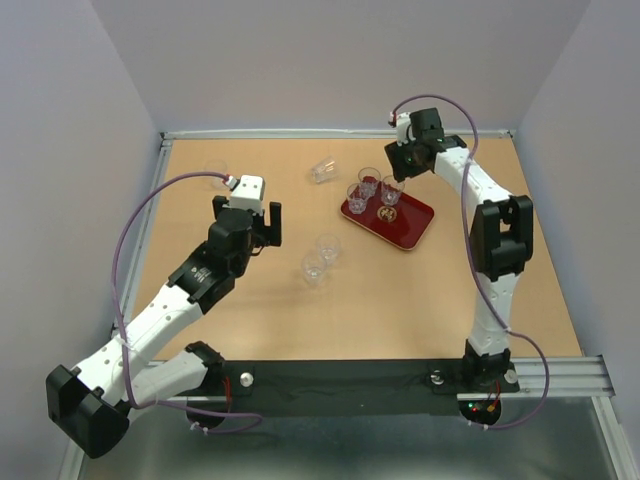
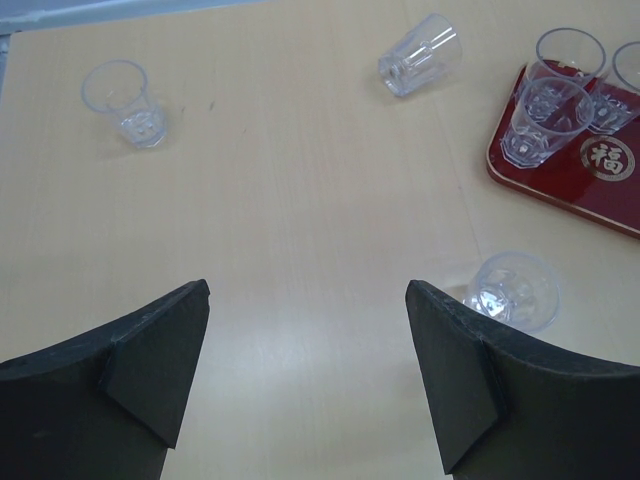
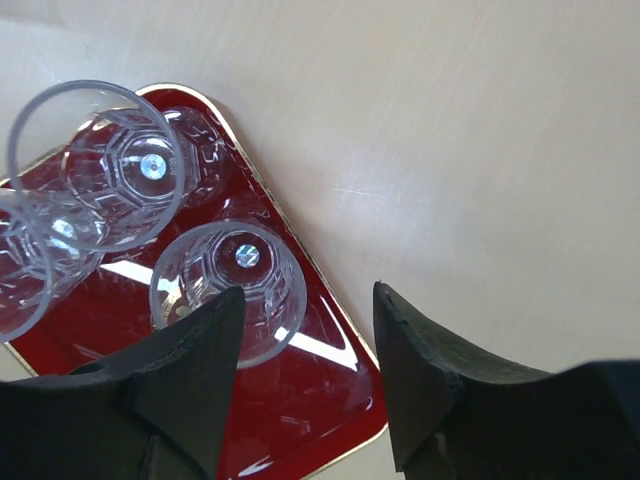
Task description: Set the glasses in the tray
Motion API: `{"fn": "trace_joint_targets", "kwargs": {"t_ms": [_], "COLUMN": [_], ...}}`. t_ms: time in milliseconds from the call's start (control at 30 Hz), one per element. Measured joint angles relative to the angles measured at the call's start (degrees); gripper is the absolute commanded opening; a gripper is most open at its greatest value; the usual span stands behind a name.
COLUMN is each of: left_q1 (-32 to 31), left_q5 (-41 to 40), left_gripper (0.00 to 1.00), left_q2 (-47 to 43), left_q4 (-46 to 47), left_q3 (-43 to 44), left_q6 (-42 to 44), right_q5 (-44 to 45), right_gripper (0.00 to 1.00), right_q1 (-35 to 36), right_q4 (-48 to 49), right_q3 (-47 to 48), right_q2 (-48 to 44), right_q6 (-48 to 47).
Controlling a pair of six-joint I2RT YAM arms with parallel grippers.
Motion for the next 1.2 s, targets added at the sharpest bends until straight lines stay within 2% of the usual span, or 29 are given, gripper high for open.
{"fn": "trace_joint_targets", "kwargs": {"t_ms": [167,333,467,700,933,1200], "left_q1": [0.4,0.5,0.8,0.8,0.8,0.8], "left_q5": [2.0,5.4,11.0,20.5,25.9,27.1], "left_gripper": [0.91,0.91,0.88,0.84,0.7,0.67], "left_q2": [0.0,0.0,0.3,2.9,9.3,14.0], "left_q4": [0.0,0.0,0.0,-2.7,-6.7,-7.9], "left_q3": [0.0,0.0,0.0,1.0,1.3,0.8], "left_q6": [-0.7,-2.9,-7.7,-18.2,-26.8,-29.7], "right_q5": [-0.5,-5.7,-8.6,-14.9,-21.5,-25.6], "right_gripper": [0.64,0.66,0.66,0.68,0.68,0.68], "right_q1": [0.0,0.0,0.0,-1.8,-7.9,-8.7], "right_q4": [0.1,1.5,3.1,7.1,9.9,12.3], "right_q3": [-5.0,-19.4,-31.2,-46.9,-52.4,-52.4], "right_q2": [-8.7,-25.2,-34.8,-43.4,-47.2,-50.3], "right_q6": [-1.3,-3.5,-5.2,-5.6,-4.0,-3.9]}}
